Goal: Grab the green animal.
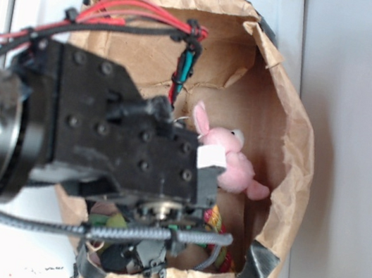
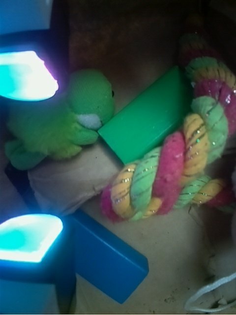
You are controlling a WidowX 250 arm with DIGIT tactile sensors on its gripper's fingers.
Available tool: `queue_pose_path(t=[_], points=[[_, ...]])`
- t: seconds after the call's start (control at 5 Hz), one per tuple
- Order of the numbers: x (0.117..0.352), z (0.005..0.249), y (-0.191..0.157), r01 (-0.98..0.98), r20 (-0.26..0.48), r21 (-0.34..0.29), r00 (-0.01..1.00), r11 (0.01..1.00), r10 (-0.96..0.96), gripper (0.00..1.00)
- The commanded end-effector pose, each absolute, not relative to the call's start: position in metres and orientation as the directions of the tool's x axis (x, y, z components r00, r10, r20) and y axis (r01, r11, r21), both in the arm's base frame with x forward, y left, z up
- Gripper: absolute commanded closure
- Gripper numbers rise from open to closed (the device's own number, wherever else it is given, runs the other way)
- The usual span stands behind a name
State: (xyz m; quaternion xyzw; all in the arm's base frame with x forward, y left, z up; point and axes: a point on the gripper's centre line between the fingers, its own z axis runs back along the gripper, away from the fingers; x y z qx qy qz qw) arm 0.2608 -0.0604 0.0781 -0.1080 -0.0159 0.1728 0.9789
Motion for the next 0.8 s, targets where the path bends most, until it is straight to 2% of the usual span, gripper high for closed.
queue_pose_path(t=[0.0, 0.4, 0.6], points=[[0.256, 0.083, -0.073, -0.281, 0.034, -0.25, 0.954, 0.927, 0.298, 0.0], [0.261, 0.075, -0.08, -0.279, 0.029, -0.289, 0.954, 0.916, 0.3, 0.0], [0.263, 0.066, -0.082, -0.278, 0.008, -0.285, 0.956, 0.917, 0.292, 0.0]])
